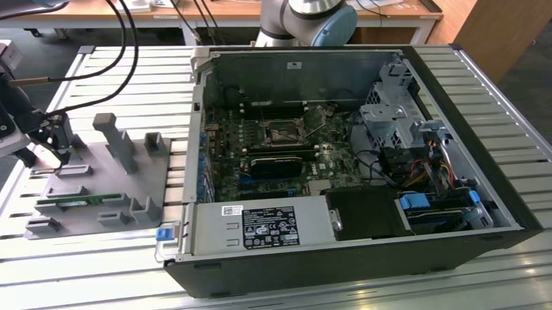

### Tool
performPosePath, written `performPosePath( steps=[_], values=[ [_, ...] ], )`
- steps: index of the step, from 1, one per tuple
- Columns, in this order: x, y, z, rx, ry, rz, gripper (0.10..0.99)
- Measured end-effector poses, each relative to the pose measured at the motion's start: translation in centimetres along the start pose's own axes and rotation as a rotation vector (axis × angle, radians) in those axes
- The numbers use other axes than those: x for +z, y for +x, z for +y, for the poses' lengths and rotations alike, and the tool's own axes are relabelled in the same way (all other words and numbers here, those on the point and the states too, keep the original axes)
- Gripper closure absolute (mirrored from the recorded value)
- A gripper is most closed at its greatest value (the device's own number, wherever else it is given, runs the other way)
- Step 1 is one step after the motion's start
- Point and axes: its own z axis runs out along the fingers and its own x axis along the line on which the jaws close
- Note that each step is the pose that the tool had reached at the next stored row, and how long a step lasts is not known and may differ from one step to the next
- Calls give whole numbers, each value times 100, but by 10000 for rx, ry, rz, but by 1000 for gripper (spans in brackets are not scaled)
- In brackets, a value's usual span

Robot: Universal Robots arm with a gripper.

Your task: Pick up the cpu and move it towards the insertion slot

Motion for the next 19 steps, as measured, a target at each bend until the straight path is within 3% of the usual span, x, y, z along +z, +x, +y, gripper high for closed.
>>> performPosePath(
  steps=[19],
  values=[
    [-67,0,3,1,-3,1,545]
  ],
)
